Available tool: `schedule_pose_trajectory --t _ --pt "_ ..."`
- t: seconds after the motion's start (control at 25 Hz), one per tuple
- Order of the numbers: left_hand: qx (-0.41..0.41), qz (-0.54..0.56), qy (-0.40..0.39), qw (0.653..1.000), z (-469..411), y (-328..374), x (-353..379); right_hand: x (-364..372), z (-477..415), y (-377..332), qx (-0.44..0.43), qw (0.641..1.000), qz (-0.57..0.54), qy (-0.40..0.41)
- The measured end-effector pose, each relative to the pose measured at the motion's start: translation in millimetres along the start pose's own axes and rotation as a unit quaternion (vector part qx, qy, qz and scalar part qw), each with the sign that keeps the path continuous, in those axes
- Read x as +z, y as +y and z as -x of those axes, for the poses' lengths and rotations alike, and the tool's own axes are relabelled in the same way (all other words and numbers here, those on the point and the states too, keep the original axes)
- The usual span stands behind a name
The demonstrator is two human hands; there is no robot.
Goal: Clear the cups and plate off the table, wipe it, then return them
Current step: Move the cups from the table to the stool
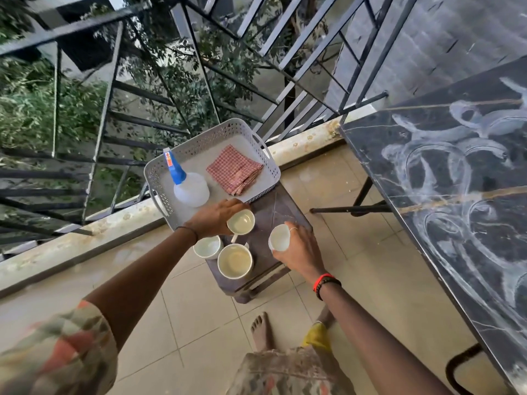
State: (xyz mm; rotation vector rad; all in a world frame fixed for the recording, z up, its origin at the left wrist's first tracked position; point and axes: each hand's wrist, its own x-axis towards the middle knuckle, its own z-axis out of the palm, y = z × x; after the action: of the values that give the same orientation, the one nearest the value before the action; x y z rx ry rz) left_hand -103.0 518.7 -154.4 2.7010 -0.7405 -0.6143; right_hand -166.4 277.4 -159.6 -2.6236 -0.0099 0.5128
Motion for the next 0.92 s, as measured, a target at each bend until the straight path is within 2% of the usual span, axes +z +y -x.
schedule_pose_trajectory --t 0.24,0.4,0.52,0.92 --pt "0.053 -0.139 0.013 0.989 -4.0 -13.6 13.9 21.1 -4.3 -5.9 -0.007 1.0 -0.012 -0.019" --pt "0.084 -0.19 0.01 0.978 -5.1 -18.5 17.7 31.6 -8.8 -9.5 -0.013 0.999 -0.001 -0.031" --pt "0.104 -0.234 0.038 0.966 -4.0 -22.0 23.2 38.8 -9.8 -11.2 -0.021 0.999 0.014 -0.038" --pt "0.086 -0.304 0.04 0.948 -8.3 -27.7 34.6 55.1 -12.2 -20.1 -0.042 0.997 0.046 -0.041"
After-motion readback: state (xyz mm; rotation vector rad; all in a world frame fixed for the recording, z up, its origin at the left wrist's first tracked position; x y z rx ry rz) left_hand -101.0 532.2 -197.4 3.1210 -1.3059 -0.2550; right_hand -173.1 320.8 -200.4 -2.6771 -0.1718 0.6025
